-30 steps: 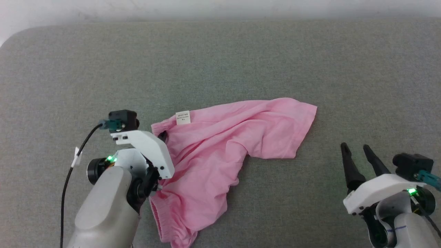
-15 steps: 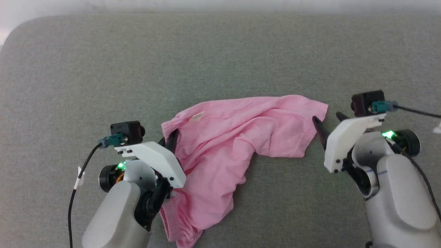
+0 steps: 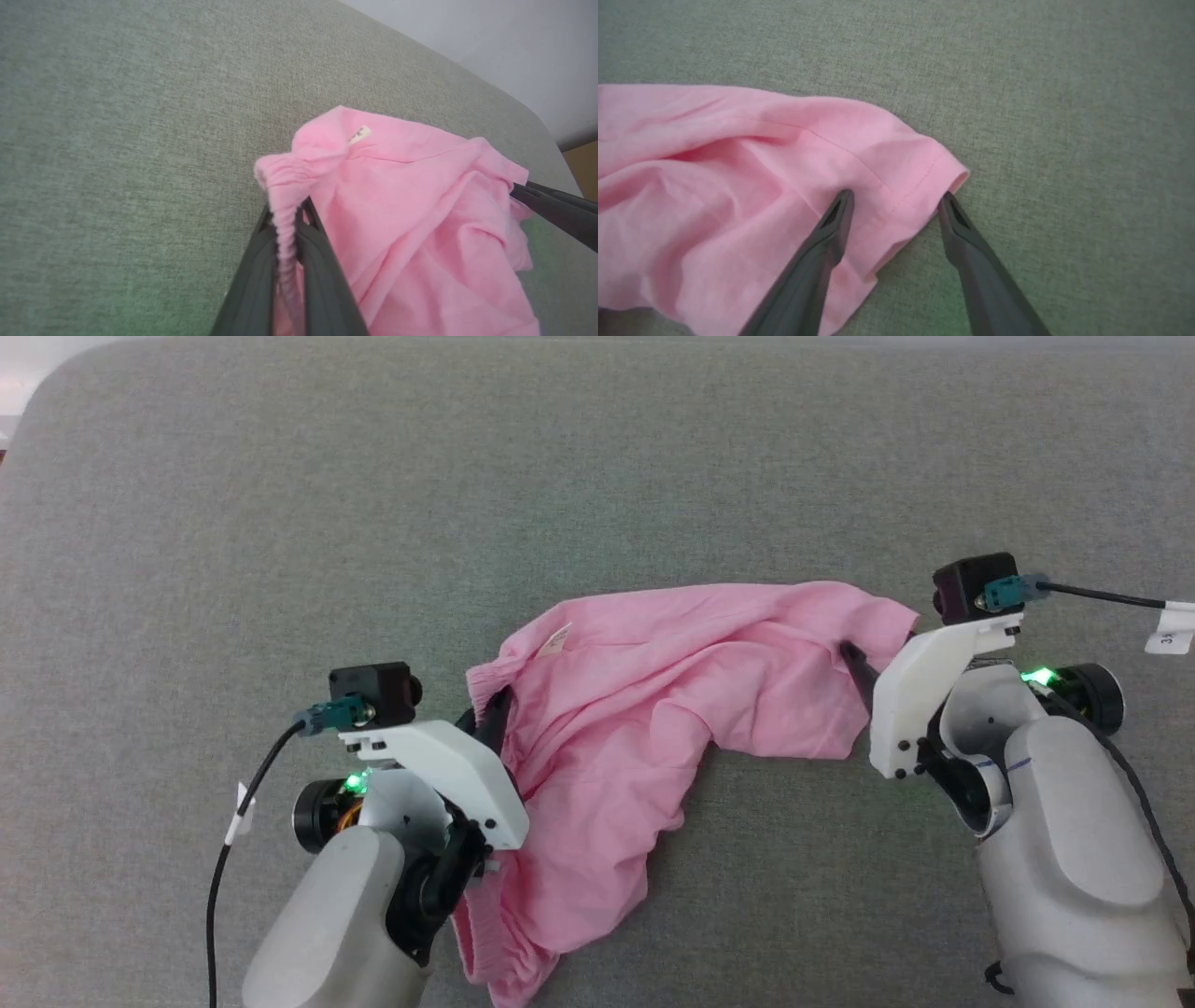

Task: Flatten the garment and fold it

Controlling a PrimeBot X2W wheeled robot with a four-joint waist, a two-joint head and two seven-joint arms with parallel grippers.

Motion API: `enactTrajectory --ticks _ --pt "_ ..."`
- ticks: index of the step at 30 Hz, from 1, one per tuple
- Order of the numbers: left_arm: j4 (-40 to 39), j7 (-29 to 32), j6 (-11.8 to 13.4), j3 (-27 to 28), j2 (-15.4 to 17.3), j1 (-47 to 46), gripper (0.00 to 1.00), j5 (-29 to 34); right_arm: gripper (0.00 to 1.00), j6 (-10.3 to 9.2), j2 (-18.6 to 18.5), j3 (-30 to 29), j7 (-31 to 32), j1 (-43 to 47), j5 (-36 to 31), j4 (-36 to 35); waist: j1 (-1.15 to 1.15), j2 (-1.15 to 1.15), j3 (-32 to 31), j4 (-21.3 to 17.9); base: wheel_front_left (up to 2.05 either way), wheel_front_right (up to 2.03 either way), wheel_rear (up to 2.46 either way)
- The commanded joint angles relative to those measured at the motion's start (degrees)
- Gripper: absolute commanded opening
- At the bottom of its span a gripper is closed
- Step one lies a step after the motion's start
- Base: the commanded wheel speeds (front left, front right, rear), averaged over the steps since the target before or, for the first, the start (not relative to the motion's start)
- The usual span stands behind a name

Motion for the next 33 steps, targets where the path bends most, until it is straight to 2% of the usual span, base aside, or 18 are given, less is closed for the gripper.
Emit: enactTrajectory --ticks 1,2,3,11,19,27,33 --pt "-0.1 -0.4 0.0 -0.1 0.2 0.7 0.0 0.3 0.45 -0.05 0.0 0.2 -0.8 -0.9 0.3 0.1 -0.01 0.0 -0.1 -0.1 0.0 0.0 0.0" --pt "-0.1 -0.4 0.1 -0.2 0.2 0.7 0.0 0.3 0.13 -0.05 0.0 0.5 -1.3 -1.1 0.3 0.2 -0.01 0.0 -0.1 -0.2 0.0 0.0 0.0" --pt "-0.1 -0.4 0.1 -0.2 0.3 0.8 0.0 0.3 0.0 -0.05 0.0 0.7 -1.6 -1.2 0.5 0.4 -0.01 0.0 -0.1 -0.3 0.0 0.0 0.0" --pt "0.2 -0.9 -0.3 -0.3 0.4 1.3 0.0 -0.2 0.0 -0.05 0.0 1.3 -2.5 -1.1 2.5 1.0 -0.01 0.0 -2.1 -0.9 0.0 0.0 0.0" --pt "-1.7 0.0 -1.9 1.2 2.9 -4.7 0.0 -0.5 0.0 -0.05 -0.9 0.9 -0.1 -4.3 12.5 -3.2 -0.01 0.0 -4.3 -0.7 0.0 0.0 0.0" --pt "0.8 3.6 -3.7 2.8 6.3 -20.5 0.0 0.6 0.0 -0.05 -4.0 0.1 4.1 -18.3 22.4 -7.3 -0.01 0.0 -2.6 -0.8 0.0 0.0 0.0" --pt "5.2 4.3 -3.5 2.6 8.7 -34.7 0.0 4.8 0.0 -0.05 -3.6 -4.8 2.8 -32.7 24.4 -3.9 -0.01 0.0 -0.1 -0.5 0.0 0.0 0.0"
